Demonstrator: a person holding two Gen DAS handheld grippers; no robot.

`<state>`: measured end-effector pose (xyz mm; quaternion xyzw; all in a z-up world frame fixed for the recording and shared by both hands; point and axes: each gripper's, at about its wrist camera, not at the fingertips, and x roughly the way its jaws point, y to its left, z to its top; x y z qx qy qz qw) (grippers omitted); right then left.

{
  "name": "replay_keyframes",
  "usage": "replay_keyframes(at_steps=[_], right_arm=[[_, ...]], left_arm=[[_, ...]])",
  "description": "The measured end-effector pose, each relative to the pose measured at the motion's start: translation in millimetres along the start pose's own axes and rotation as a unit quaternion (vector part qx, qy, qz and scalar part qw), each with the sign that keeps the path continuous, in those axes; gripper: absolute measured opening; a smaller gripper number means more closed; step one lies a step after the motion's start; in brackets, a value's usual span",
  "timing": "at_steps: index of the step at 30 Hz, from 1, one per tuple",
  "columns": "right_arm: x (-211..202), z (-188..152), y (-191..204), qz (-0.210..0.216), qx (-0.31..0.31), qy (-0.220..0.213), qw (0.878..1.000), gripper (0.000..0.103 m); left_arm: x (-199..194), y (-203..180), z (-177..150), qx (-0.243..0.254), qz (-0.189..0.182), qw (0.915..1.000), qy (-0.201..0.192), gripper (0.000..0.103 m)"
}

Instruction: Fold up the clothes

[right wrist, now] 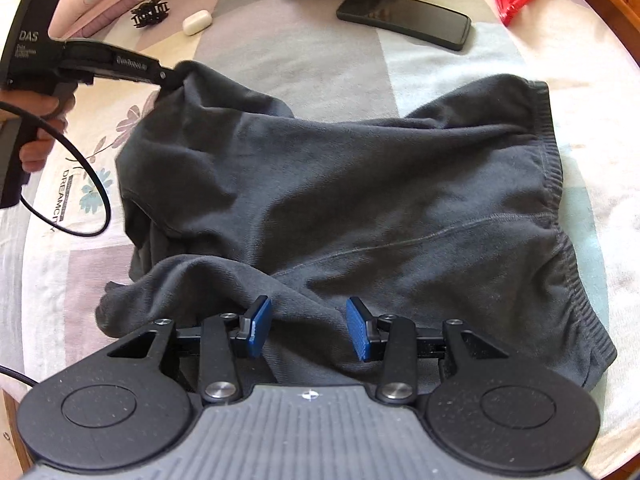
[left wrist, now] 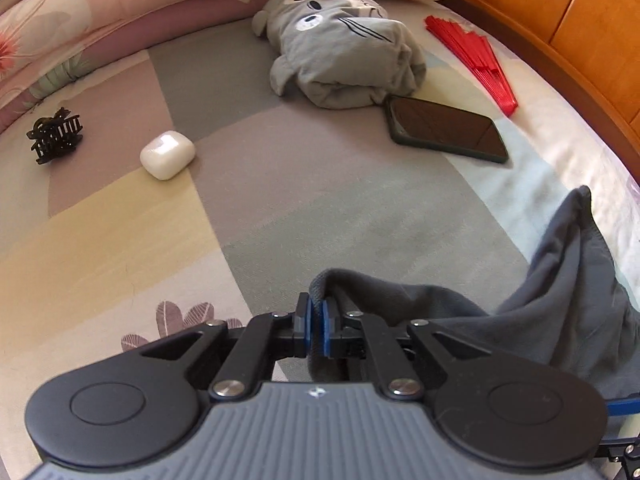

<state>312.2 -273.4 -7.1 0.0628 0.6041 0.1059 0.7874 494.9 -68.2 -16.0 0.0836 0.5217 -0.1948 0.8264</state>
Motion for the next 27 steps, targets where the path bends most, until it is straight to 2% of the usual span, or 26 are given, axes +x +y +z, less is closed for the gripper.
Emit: replay_keyframes(at_steps=[3,7,8,9,11,13,15,19,25,27], right_arm=[[-1,3,4,-0.001,-0.01,-0.003,1.0,0.051],[-3,11,14,-0.004,-0.028,-0.003,1.0,0.051],[-3,14,18,-0.004,-0.036,-0.003,0.999,0.051],[-3,16,23,-0.004,-0.046,-0.002,0.999,0.052],[-2,24,37,-0.003,-0.069,-0.002,0.998,0.052],[-1,32,53,-0.001,-0.095,-0.003,0.995,0.052],[2,43,73,0.003,-0.124,-0.006,0.992,0.054],[12,72,114,0.004,-0.189,-0.007,0.982,0.059],[48,101,167,-0.014,-0.281,0.002,0.96,0.059],[61,102,178,-0.026,-0.31,0.011,0.95,0.048]], left_arm=[[-8,3,-12,-0.008,-0.001,0.9999,0.006,0.013],[-27,18,-36,-0.027,0.005,0.9995,0.013,0.016],[-32,23,-44,-0.033,0.009,0.9993,0.015,0.021],[-36,27,-53,-0.039,0.014,0.999,0.018,0.031],[-44,36,-72,-0.049,0.027,0.9981,0.028,0.045],[-52,43,-93,-0.061,0.034,0.9969,0.036,0.046],[-57,48,-112,-0.078,0.036,0.9951,0.048,0.054],[-64,54,-149,-0.111,0.046,0.9909,0.061,0.06],[-77,64,-186,-0.154,0.057,0.9853,0.046,0.068],[-80,67,-194,-0.166,0.059,0.9836,0.038,0.068]])
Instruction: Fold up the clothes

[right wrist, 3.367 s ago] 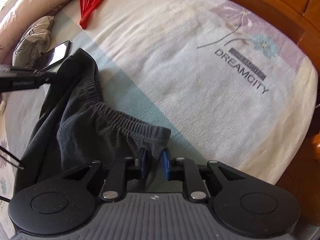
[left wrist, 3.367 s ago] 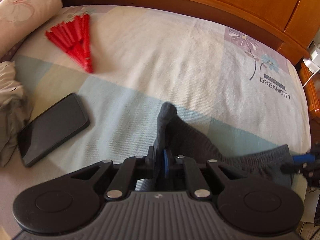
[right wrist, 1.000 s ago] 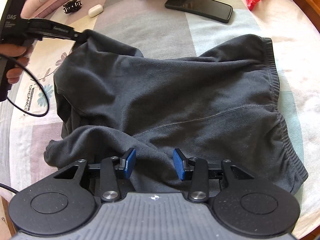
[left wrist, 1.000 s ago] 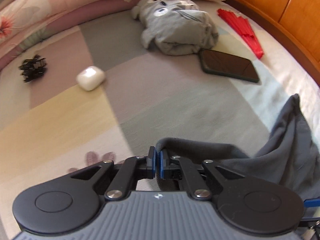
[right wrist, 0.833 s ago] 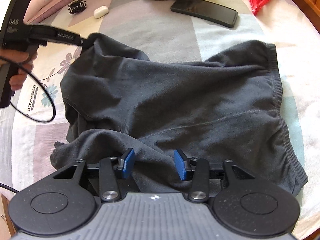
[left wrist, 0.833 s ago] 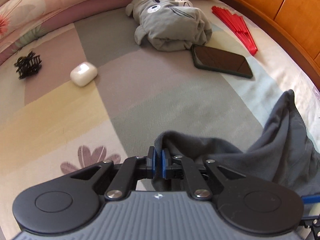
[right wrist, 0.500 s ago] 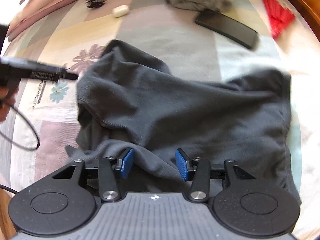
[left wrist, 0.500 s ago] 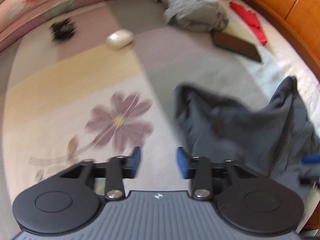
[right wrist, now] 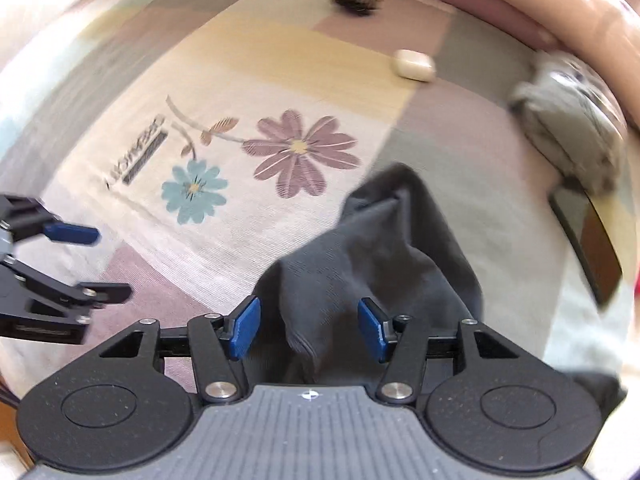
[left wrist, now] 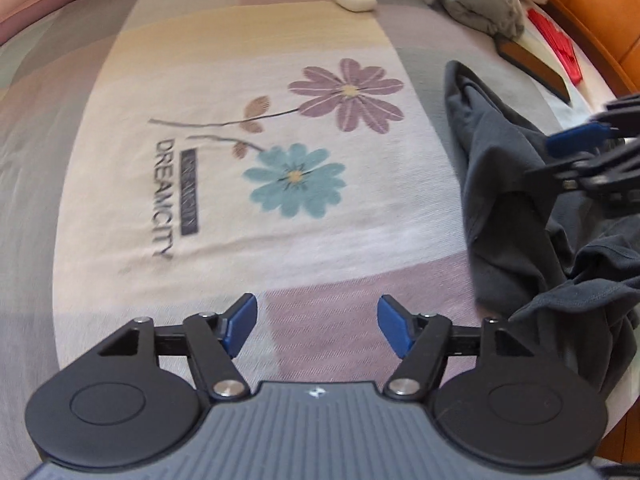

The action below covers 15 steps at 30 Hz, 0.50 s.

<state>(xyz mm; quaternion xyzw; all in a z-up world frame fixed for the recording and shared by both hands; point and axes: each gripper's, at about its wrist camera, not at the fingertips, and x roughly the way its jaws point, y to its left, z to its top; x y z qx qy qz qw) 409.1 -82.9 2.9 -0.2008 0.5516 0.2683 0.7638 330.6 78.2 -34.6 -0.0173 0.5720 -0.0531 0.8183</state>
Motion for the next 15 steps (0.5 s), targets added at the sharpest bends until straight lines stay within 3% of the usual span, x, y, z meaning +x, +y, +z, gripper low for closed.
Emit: replay_keyframes(at_steps=[1,2,9,15], right_arm=[[4,1,4,0.0,-0.011,0.004,1.0,0.025],[6,1,5,-0.001,-0.017,0.006,1.0,0.009],[-14,-19,-21,-0.029,-0.014,-0.004,0.999,0.007],[-36,-67,-55,-0.065,0.012,0.0,0.998,0.007]], left_arm=[[-1,2,-3,-0.007,-0.001,1.0,-0.004,0.068],[-1,3,-5,-0.013,-0.002,0.9999,-0.006,0.068],[-1,-2,-13,-0.021,0.011,0.9996,-0.013,0.07],[2,-26,-2,-0.008,-0.007,0.9998,-0.015,0.07]])
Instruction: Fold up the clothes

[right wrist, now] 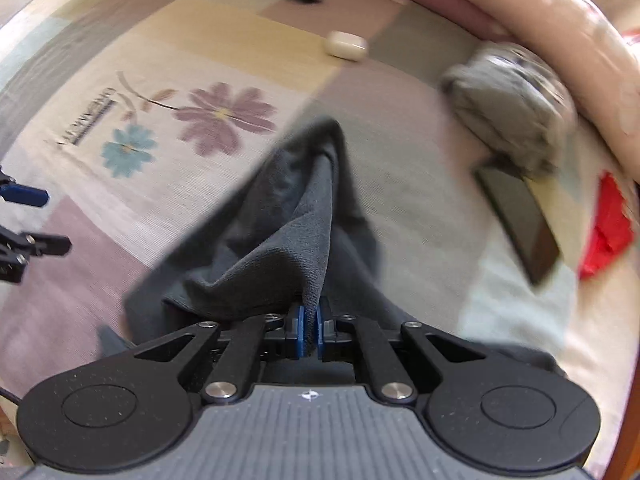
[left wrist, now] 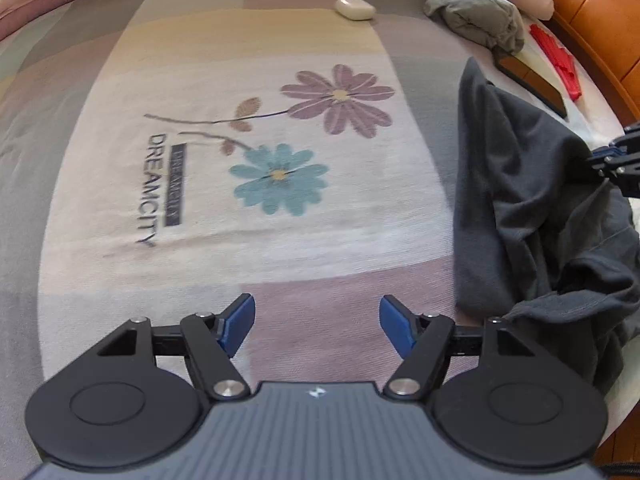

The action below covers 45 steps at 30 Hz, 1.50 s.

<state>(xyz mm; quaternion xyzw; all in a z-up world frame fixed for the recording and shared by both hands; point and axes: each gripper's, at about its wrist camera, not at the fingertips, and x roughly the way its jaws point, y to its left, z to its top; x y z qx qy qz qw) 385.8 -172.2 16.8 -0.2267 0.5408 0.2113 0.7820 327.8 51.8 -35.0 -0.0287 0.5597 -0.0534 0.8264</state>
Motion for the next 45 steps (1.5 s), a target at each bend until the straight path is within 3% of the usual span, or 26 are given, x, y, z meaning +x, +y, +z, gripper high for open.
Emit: replay_keyframes(at_steps=[11,13,16,21,31,37,41,44,45], right_arm=[[11,-76,-57,-0.034,0.085,0.033,0.995,0.007],[14,-85,-65,-0.056,0.093,0.041,0.993,0.001],[19,-96,-81,-0.087,0.106,0.057,0.989,0.001],[9,-105,-103,-0.065,0.147,0.062,0.985,0.003],[4,-79,-62,0.011,0.135,0.029,0.99,0.012],[7,-86,-46,0.034,0.14,0.041,0.989,0.016],[9,-94,-47,0.037,0.155,0.048,0.986,0.018],[8,-98,-49,0.034,0.16,0.047,0.985,0.018],[7,-100,-50,0.033,0.164,0.045,0.985,0.018]], left_arm=[[16,-54,24,0.065,-0.037,0.9972,0.003,0.07],[19,-59,26,0.073,-0.04,0.9965,0.005,0.07],[22,-66,28,0.087,-0.042,0.9953,0.008,0.07],[26,-73,27,0.1,-0.044,0.994,0.011,0.07],[25,-77,18,0.112,-0.087,0.9897,0.018,0.068],[36,-78,17,0.116,-0.123,0.9852,0.028,0.048],[51,-87,19,0.128,-0.146,0.9797,0.047,0.03],[54,-93,18,0.132,-0.163,0.9766,0.05,0.008],[52,-94,17,0.134,-0.162,0.9765,0.046,0.007]])
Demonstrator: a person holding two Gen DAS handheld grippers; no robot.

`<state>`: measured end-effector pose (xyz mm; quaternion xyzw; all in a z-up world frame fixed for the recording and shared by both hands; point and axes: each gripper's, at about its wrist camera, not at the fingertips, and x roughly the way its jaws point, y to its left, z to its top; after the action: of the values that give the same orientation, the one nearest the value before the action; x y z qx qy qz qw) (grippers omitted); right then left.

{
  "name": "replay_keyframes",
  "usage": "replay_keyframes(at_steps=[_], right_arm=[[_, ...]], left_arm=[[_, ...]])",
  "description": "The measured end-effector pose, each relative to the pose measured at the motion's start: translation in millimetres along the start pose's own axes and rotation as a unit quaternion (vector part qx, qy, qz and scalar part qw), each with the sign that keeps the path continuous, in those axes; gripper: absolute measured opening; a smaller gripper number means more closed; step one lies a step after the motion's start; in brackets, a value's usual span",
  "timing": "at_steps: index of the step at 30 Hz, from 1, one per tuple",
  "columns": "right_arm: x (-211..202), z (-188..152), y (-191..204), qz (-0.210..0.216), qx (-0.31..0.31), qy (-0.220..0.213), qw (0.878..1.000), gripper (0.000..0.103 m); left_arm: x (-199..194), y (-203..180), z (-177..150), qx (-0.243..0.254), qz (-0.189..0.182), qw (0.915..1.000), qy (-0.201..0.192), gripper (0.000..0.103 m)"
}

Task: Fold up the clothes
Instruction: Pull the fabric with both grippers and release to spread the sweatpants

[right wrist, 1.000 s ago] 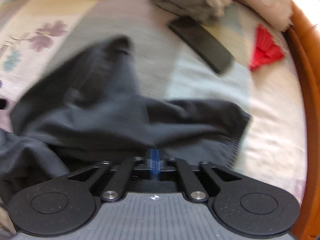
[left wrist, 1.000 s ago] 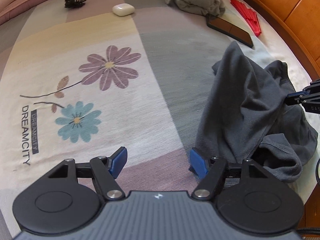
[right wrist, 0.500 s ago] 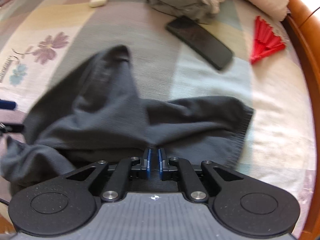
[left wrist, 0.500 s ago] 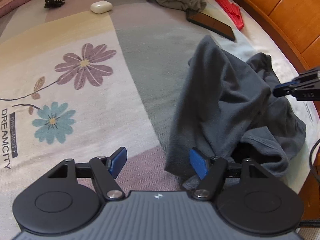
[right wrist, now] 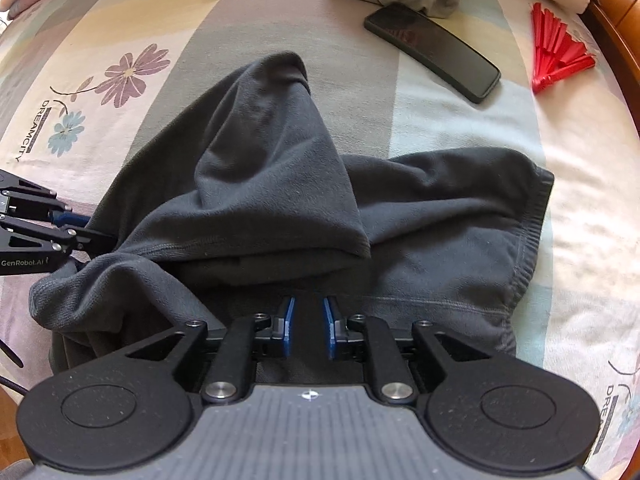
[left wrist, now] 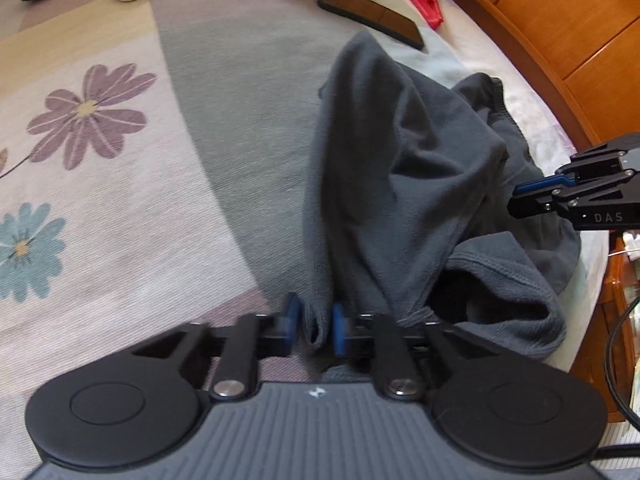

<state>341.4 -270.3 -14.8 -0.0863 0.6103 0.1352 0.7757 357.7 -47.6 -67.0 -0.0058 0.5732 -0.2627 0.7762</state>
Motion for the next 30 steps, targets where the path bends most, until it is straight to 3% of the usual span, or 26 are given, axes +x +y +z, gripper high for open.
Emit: replay_keyframes(at_steps=[5,9,17,30], right_arm=[[-6,-7,-9,-0.002,0.02,-0.009,1.0,0.019],[-7,-13,-15,-0.006,0.033,-0.009,0.999,0.019],[-7,-19,-17,-0.006,0.042,-0.008,0.999,0.019],[-4,-16,-13,-0.007,0.039,-0.008,0.999,0.02]], left_arm=[[-18,5,1,-0.006,0.019,0.9997,-0.017,0.005],[-34,23,12,-0.011,0.059,0.9976,-0.033,0.005],[-56,81,43,-0.038,0.136,0.9888,-0.049,0.005],[-62,136,81,-0.042,0.212,0.9746,-0.06,0.005]])
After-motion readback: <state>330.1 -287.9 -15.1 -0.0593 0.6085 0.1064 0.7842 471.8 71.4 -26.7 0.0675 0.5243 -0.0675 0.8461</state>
